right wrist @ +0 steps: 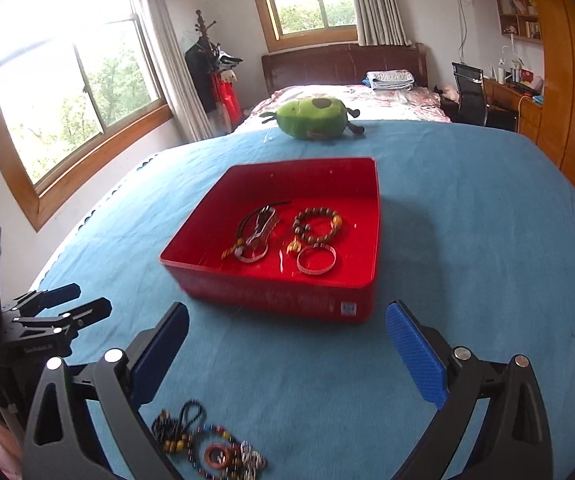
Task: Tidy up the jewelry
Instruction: 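Move both tools back to the remaining jewelry on the sheet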
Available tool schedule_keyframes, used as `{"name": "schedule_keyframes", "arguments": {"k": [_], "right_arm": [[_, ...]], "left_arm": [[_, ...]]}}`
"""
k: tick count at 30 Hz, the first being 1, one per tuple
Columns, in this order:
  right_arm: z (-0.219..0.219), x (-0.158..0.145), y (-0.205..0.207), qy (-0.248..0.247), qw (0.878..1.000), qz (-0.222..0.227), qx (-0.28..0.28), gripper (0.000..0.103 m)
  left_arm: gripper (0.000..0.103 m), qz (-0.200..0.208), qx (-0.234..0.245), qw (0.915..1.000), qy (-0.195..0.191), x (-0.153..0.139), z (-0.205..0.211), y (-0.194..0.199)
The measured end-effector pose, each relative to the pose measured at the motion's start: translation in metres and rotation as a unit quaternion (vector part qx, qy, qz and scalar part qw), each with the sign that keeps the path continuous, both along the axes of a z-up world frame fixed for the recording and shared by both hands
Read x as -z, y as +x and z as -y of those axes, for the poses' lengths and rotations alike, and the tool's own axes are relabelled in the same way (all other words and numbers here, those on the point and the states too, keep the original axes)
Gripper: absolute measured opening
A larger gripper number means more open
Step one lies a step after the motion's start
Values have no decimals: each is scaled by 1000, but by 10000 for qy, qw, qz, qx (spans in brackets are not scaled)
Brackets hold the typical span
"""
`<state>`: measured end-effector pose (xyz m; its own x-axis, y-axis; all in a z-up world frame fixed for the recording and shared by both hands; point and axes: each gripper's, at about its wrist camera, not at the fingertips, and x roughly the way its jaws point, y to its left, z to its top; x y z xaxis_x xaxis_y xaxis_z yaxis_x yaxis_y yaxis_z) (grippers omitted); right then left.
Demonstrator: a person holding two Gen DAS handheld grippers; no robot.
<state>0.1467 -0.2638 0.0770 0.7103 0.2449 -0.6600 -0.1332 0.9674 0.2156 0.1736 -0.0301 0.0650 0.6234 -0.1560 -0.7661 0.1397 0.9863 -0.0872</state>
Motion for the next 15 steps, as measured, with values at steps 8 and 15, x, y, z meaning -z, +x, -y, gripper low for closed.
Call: {"name": "schedule_keyframes", "arguments": {"k": [8,15], "right_arm": [[-3,28,-38,-131,9995,-282,-28,99],[-7,62,-59,475,9906,-1187,-484,94]], "left_arm": [[96,-72,126,9998,109,14,-9,-48],[96,-334,186,9992,64,31,-11,-75]]}}
